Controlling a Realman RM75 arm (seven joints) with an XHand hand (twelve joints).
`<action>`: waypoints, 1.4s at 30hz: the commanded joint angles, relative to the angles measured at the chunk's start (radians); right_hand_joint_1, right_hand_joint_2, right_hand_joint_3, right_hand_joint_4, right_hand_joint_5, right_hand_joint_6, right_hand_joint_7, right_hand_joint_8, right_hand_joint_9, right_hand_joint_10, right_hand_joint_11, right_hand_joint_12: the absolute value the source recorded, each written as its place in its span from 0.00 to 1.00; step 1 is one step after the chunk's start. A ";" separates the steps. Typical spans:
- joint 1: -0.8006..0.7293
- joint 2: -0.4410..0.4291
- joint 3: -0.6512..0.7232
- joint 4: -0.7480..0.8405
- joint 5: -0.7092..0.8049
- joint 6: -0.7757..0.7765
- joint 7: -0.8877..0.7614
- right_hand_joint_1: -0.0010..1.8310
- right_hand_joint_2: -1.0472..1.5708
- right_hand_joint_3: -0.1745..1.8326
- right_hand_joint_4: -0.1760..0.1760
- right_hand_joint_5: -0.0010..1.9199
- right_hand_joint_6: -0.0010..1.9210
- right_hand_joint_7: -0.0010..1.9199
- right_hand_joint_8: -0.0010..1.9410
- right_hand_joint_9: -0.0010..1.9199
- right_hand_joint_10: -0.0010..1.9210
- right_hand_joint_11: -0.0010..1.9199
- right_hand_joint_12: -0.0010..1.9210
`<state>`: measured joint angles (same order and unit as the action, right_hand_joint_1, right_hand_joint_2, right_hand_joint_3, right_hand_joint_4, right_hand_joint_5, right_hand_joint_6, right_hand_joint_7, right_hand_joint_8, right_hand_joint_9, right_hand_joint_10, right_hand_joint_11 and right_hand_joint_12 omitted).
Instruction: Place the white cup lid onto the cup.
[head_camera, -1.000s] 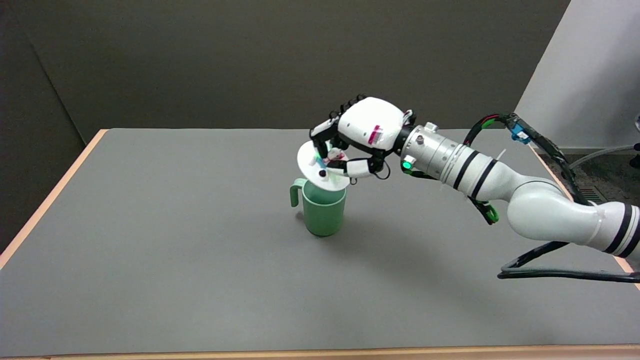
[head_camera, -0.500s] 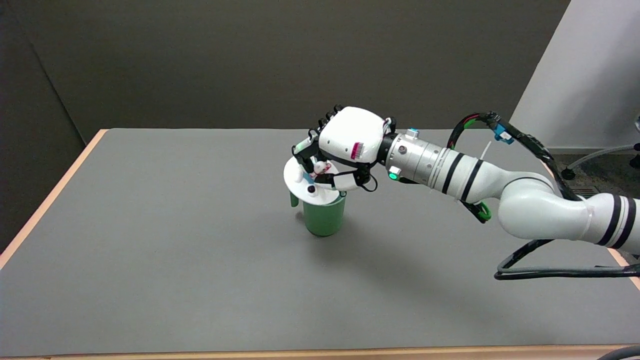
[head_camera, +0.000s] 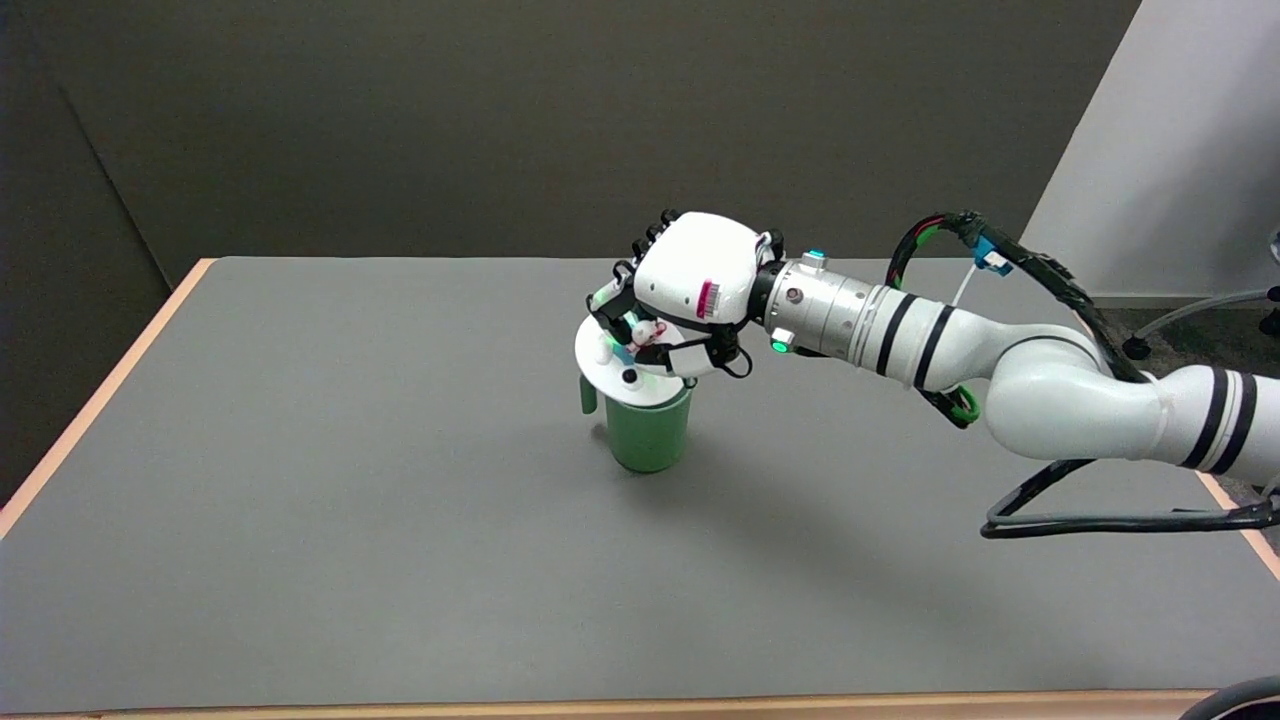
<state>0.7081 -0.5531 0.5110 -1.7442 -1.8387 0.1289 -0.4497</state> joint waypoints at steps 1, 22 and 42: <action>0.091 0.013 -0.102 0.054 -0.014 -0.030 -0.004 0.51 0.81 0.21 1.00 0.42 0.67 0.58 0.26 0.59 0.24 0.50 0.52; 0.213 0.024 -0.223 0.054 -0.008 -0.063 0.005 0.51 0.81 0.21 1.00 0.42 0.67 0.58 0.26 0.59 0.24 0.50 0.51; 0.259 0.007 -0.285 0.066 -0.007 -0.051 0.007 0.51 0.82 0.21 1.00 0.42 0.67 0.58 0.26 0.59 0.24 0.50 0.51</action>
<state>0.9144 -0.5353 0.2893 -1.6902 -1.8466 0.0743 -0.4441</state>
